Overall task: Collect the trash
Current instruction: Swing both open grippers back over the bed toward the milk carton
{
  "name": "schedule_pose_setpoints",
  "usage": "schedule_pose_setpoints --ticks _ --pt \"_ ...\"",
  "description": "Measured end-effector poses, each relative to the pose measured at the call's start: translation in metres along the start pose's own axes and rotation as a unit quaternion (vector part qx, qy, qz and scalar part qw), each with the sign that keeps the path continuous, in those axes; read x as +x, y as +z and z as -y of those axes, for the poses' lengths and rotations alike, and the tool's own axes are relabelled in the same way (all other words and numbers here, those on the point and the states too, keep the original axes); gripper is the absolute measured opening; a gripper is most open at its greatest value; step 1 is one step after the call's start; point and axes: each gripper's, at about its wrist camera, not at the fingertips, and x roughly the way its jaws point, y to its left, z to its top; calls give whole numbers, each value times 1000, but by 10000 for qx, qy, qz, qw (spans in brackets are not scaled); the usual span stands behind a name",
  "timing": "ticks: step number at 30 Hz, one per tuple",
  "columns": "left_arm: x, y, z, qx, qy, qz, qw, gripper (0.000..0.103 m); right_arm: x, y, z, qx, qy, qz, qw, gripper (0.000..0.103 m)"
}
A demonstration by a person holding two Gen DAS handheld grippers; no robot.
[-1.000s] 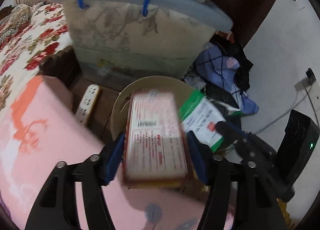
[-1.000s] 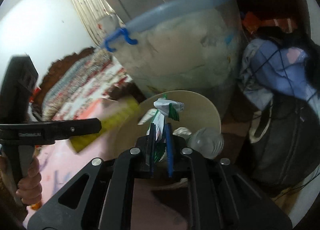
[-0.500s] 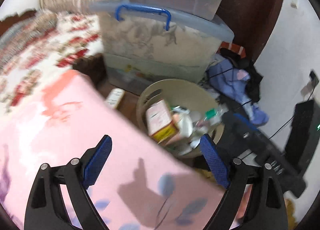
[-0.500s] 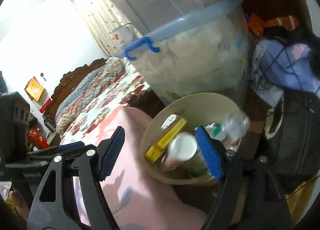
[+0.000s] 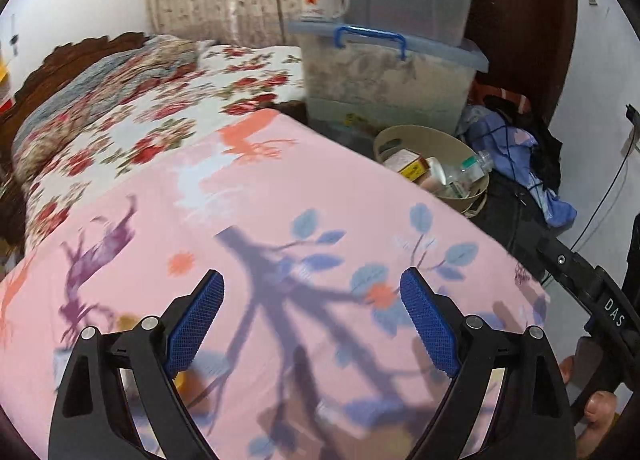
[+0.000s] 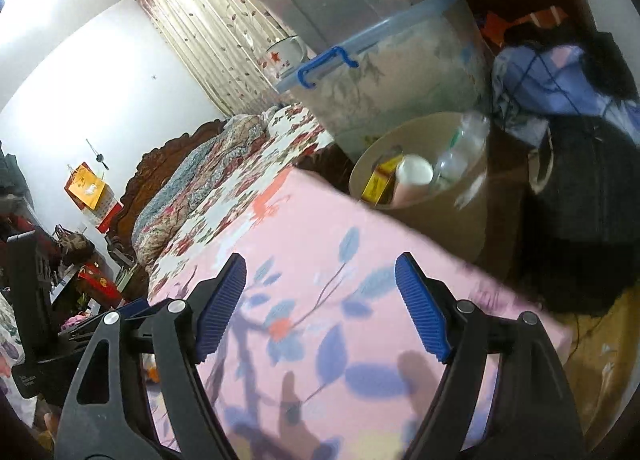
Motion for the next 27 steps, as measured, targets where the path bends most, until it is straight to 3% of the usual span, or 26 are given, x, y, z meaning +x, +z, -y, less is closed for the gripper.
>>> schedule_pose_setpoints --ticks 11,27 --pt "-65 -50 -63 -562 210 275 9978 87 -21 -36 -59 -306 35 -240 9992 82" --pt "-108 -92 -117 -954 626 577 9918 91 -33 -68 -118 -572 154 -505 9970 89"
